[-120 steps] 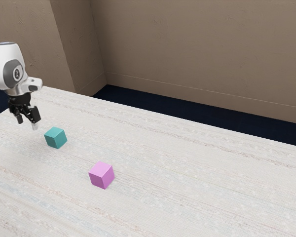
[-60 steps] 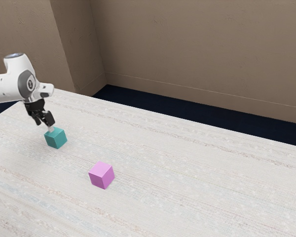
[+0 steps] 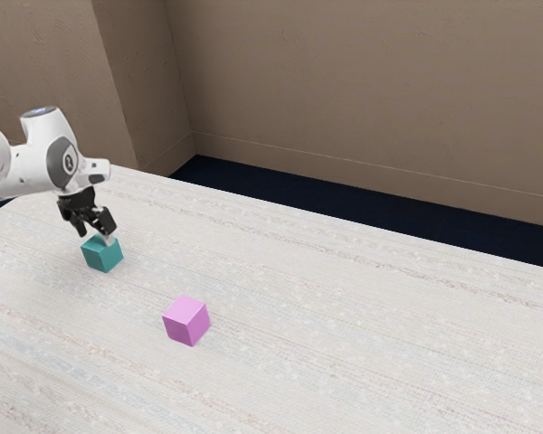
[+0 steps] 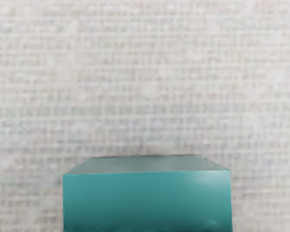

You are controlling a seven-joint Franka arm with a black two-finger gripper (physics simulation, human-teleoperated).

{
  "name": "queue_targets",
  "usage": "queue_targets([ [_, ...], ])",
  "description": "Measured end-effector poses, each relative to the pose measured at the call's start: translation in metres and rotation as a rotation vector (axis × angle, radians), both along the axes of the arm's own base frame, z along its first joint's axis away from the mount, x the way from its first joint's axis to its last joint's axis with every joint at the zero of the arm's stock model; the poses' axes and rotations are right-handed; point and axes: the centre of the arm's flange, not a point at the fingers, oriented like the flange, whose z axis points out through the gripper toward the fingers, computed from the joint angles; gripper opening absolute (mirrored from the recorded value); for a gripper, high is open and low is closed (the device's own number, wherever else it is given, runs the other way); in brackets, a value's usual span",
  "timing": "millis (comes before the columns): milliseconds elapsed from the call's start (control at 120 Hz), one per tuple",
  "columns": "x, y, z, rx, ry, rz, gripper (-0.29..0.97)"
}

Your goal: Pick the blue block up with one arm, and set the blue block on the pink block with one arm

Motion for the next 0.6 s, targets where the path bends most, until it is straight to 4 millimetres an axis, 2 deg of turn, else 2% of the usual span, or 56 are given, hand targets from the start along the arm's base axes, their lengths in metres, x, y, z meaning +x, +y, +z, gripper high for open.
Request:
queue_targets([
  [600, -0.005, -0.001, -0.03, -0.019, 0.066, 0.056, 0.65],
])
